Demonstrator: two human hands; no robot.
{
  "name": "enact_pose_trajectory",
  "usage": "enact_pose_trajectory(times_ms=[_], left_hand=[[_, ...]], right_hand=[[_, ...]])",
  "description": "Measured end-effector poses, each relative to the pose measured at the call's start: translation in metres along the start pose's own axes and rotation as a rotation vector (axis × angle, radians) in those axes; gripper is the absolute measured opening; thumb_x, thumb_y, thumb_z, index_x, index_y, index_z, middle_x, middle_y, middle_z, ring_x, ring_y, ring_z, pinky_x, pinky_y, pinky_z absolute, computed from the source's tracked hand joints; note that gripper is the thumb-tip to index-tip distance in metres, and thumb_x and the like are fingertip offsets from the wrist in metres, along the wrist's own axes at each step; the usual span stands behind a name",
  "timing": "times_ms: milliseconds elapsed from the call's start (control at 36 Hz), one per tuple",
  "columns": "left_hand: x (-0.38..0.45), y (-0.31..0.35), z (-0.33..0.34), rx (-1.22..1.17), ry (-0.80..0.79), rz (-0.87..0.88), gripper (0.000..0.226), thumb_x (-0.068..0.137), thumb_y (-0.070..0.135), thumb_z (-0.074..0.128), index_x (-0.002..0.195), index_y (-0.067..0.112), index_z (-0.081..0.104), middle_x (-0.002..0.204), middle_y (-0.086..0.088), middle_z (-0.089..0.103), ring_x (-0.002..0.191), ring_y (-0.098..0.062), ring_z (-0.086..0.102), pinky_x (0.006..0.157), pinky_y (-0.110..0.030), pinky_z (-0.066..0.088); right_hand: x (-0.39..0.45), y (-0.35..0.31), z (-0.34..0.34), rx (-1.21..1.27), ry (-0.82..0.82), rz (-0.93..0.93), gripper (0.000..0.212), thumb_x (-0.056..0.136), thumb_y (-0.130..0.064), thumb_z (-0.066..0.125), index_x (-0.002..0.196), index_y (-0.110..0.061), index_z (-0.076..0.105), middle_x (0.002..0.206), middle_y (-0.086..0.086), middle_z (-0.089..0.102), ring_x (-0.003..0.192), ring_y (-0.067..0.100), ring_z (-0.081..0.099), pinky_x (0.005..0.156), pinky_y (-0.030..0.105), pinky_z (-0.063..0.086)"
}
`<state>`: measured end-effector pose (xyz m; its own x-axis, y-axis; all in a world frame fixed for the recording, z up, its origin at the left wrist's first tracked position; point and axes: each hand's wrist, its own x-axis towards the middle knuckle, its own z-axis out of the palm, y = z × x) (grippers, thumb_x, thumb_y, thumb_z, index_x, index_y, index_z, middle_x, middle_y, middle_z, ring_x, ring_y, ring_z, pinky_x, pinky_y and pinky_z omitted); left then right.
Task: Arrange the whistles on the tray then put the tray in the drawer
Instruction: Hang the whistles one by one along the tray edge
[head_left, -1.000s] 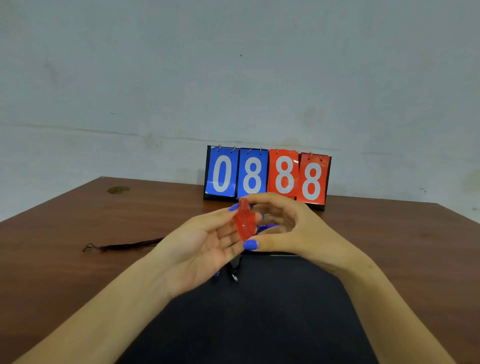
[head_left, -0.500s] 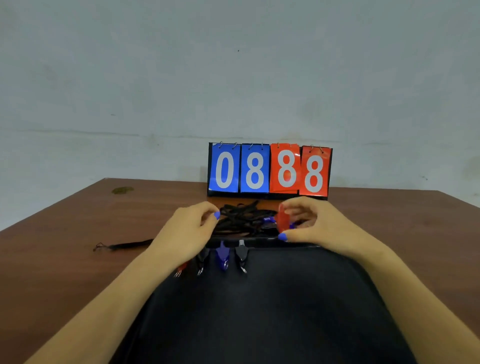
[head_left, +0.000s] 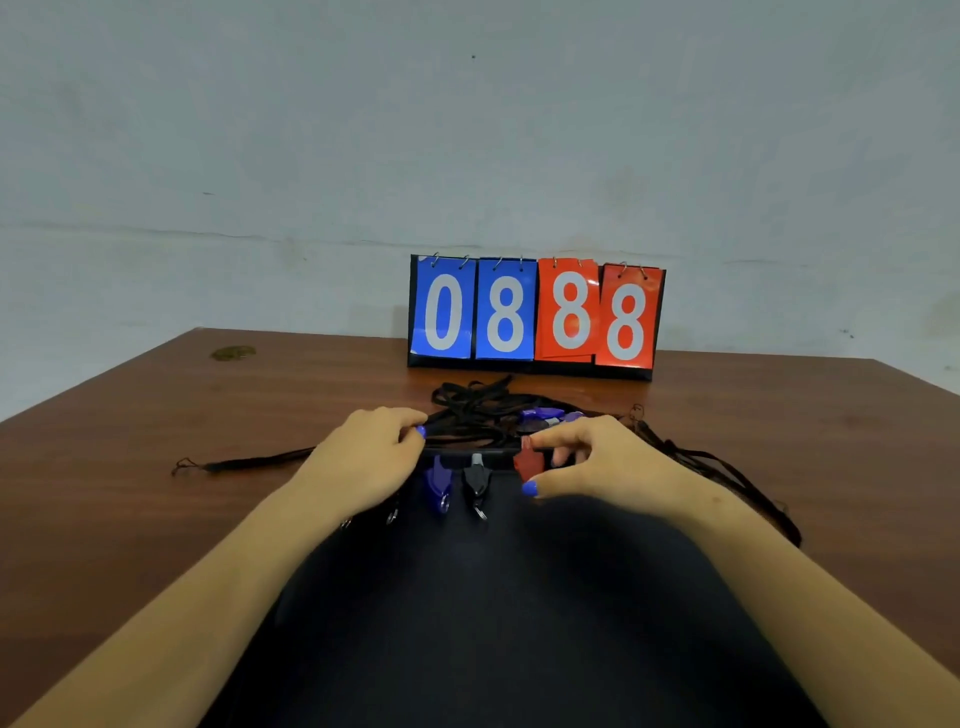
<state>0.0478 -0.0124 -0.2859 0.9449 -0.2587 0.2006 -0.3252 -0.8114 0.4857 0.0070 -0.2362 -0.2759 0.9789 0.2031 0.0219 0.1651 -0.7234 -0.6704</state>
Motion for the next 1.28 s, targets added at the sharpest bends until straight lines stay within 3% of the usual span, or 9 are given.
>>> enact_pose_trajectory(times_ms=[111,278,472,583,778,1278], left_hand=[[0.0020,0.0000,0.0014,0.026,-0.012,-0.012,0.036,0.098,0.025,0.035,0.131,0.022,0.051,0.101,-0.004,0.063,0.069,-0.015,0.053,0.063,-0.027,0.038],[0.0013,-0.0024,-0.0010,0.008,0.002,-0.032,0.035,0.099,0.022,0.035,0.128,0.017,0.054,0.104,-0.005,0.064,0.074,-0.011,0.056,0.073,-0.027,0.045],[0.0025,-0.0068,-0.0043,0.016,-0.014,-0.081,0.036,0.096,0.016,0.034,0.128,0.017,0.053,0.127,-0.006,0.058,0.107,-0.020,0.056,0.091,-0.030,0.044],[0.0017,-0.0080,-0.0054,0.045,-0.034,-0.115,0.036,0.094,0.015,0.035,0.123,0.017,0.056,0.122,-0.008,0.061,0.103,-0.023,0.058,0.088,-0.031,0.045],[0.0004,-0.0058,-0.0037,0.112,-0.059,-0.108,0.037,0.094,0.019,0.032,0.123,0.020,0.054,0.124,-0.006,0.058,0.107,-0.026,0.057,0.094,-0.040,0.047],[-0.0007,-0.0004,-0.0049,0.169,-0.105,-0.100,0.034,0.095,0.020,0.031,0.119,0.020,0.055,0.112,-0.005,0.060,0.093,-0.022,0.059,0.085,-0.037,0.050]], right_hand=[[0.0016,0.0009,0.0062,-0.035,-0.083,0.059,0.056,0.081,-0.026,0.069,0.133,-0.016,0.050,0.085,-0.009,0.057,0.075,0.005,0.054,0.068,0.012,0.037],[0.0056,0.0006,0.0103,-0.003,-0.121,0.092,0.052,0.085,-0.025,0.064,0.133,-0.012,0.049,0.079,-0.009,0.063,0.081,0.003,0.060,0.074,0.010,0.039],[0.0058,0.0018,0.0084,0.044,-0.088,0.093,0.046,0.087,-0.029,0.061,0.131,-0.021,0.049,0.089,-0.005,0.066,0.083,0.004,0.060,0.069,0.012,0.039],[0.0057,0.0030,0.0040,0.040,-0.080,0.072,0.045,0.087,-0.024,0.063,0.129,-0.024,0.050,0.084,-0.008,0.063,0.072,0.001,0.058,0.059,0.010,0.036],[0.0057,0.0064,0.0041,-0.006,-0.109,0.016,0.047,0.087,-0.020,0.062,0.132,-0.020,0.049,0.086,-0.009,0.065,0.055,-0.020,0.053,0.070,0.012,0.036],[0.0086,0.0073,0.0082,-0.034,-0.087,0.005,0.045,0.086,-0.025,0.063,0.130,-0.022,0.050,0.090,-0.009,0.067,0.058,-0.020,0.054,0.079,0.013,0.041]])
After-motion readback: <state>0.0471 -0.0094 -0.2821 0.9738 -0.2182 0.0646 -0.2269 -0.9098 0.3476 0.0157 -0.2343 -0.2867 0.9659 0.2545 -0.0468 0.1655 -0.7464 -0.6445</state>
